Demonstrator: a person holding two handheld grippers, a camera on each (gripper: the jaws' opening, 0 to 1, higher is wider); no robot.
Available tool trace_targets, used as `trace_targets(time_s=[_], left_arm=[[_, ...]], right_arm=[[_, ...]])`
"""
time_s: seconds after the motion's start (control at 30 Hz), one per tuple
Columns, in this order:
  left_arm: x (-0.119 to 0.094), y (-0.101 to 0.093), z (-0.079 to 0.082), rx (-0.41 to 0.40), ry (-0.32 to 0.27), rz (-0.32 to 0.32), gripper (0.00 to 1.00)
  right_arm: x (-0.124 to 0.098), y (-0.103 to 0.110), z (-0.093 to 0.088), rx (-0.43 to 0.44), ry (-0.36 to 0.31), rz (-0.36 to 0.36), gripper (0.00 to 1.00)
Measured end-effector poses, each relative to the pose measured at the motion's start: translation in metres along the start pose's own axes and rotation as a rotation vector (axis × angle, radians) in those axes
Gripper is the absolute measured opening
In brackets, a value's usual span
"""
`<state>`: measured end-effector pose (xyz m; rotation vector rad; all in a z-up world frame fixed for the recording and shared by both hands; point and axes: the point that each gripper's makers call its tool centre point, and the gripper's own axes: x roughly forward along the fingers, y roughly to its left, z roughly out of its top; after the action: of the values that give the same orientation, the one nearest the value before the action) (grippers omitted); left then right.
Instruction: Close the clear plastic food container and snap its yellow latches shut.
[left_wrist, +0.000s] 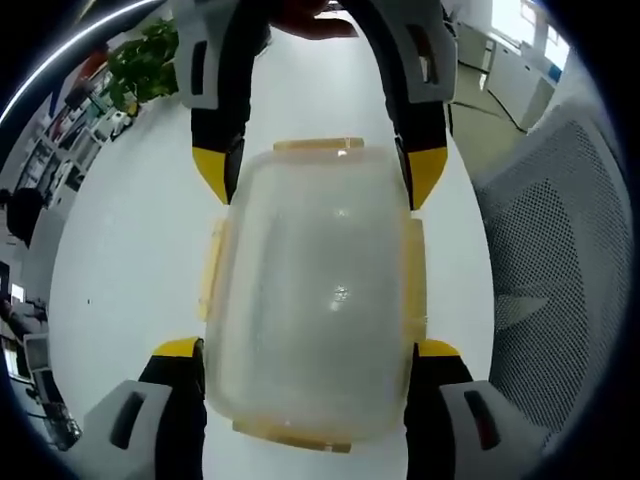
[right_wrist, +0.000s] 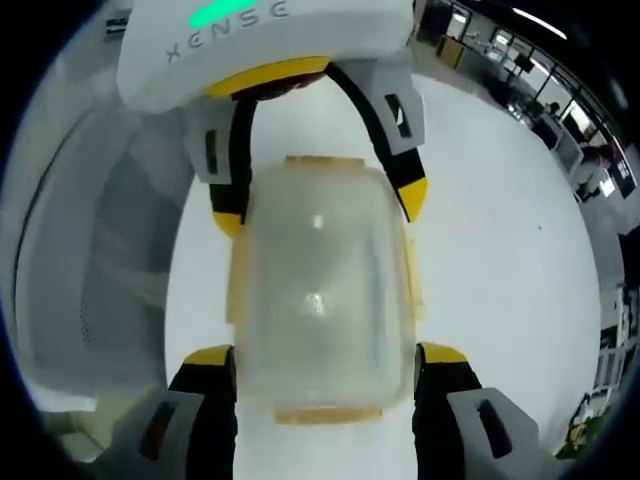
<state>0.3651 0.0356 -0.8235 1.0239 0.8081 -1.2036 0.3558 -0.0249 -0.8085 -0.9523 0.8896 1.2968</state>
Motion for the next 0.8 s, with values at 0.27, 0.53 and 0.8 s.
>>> trace_targets(time_s=[0.27,0.53,0.8], left_arm=[[-0.009,-0.002,-0.022,-0.016,-0.001,0.006,0.83],[-0.015,-0.002,-0.039,-0.018,0.001,0.007,0.83],[-0.020,-0.003,-0.049,-0.031,-0.010,0.011,0.83]], right_arm=[[0.009,0.003,0.022,-0.014,0.005,0.006,0.72],[0.016,0.004,0.040,-0.017,0.008,0.007,0.72],[0.019,0.006,0.049,-0.025,0.018,0.008,0.72]])
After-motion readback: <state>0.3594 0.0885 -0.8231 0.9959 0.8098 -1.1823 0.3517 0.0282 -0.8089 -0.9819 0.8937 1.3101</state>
